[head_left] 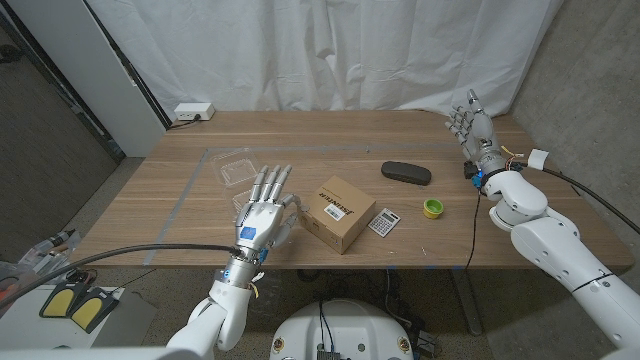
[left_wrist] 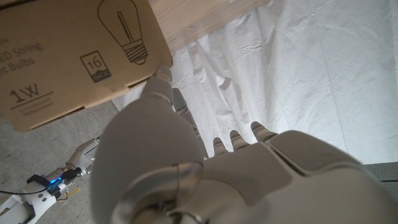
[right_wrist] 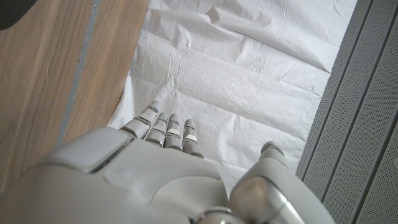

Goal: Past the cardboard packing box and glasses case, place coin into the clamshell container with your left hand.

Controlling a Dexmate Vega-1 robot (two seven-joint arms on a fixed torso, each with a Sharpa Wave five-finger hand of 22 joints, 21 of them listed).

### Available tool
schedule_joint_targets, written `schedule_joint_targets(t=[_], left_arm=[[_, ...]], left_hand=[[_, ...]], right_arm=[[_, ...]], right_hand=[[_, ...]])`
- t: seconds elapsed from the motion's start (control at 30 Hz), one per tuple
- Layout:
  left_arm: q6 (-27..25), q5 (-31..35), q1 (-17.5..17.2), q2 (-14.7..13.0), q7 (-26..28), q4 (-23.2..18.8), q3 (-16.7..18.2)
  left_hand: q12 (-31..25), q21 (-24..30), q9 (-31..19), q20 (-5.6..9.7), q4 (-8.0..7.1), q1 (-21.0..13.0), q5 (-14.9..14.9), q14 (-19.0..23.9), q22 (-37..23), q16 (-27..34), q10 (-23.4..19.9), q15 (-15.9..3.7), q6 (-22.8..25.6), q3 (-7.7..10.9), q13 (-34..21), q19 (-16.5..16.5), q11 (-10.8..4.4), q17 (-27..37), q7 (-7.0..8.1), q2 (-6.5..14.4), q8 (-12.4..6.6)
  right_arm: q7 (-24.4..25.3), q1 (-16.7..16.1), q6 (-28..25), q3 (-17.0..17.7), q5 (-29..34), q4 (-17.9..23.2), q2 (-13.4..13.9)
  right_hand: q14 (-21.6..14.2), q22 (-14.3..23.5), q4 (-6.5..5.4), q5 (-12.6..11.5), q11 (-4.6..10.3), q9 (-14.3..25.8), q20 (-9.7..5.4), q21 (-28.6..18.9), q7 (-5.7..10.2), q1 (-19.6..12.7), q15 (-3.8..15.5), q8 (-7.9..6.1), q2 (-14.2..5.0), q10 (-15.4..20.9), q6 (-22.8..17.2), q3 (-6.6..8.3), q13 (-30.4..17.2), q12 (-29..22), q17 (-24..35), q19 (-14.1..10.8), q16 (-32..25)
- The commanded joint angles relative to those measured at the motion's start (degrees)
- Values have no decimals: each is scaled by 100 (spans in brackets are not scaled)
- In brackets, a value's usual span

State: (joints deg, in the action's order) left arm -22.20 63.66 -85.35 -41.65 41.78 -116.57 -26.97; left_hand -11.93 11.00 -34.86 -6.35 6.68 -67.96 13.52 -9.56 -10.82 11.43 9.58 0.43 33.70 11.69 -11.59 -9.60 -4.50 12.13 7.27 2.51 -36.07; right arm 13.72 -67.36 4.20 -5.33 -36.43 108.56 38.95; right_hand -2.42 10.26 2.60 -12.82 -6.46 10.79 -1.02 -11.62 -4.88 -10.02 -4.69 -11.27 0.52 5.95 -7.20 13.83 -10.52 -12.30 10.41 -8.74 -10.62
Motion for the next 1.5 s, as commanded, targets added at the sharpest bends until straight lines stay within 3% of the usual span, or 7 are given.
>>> schedule_joint_targets(t=[0.03, 0.43, 1.5], left_arm=[[-203, 210, 49, 39, -164, -44, -104], [-280, 338, 89, -49, -660, -180, -144], [-307, 288, 65, 27, -860, -202, -176]], left_hand=[[11, -6, -53, 1, 26, -22, 18, -140, -10, -10, 146, 9, -20, -16, -32, -126, 40, 31, -11, 43, -78], [77, -22, -187, -31, 37, -25, 3, -428, -12, -64, 415, 71, -434, -52, -34, -412, 102, 34, -55, 18, -111], [10, 25, -307, -50, -1, 23, -12, -494, -12, -13, 376, 65, -375, -89, -31, -541, 83, 39, -23, 62, -349]], right_arm=[[-26, -11, -22, 22, -27, -15, 23], [-2, -32, -28, 31, -28, 12, 24], [-158, 109, 47, -20, -39, -148, -1]], right_hand=[[-23, 31, 3, -19, -29, 13, 33, 7, 11, 23, -17, -14, -4, 32, -42, -6, -22, -19, 15, -30, -11], [-25, 31, 7, -19, -36, 13, 36, 8, 15, 24, -19, -12, -8, 38, -41, -12, -22, -19, 15, -28, -11], [-31, 32, 19, -21, -38, 14, 36, 8, 18, 26, -32, -8, -20, 52, -41, -29, -24, -19, 16, -28, -12]])
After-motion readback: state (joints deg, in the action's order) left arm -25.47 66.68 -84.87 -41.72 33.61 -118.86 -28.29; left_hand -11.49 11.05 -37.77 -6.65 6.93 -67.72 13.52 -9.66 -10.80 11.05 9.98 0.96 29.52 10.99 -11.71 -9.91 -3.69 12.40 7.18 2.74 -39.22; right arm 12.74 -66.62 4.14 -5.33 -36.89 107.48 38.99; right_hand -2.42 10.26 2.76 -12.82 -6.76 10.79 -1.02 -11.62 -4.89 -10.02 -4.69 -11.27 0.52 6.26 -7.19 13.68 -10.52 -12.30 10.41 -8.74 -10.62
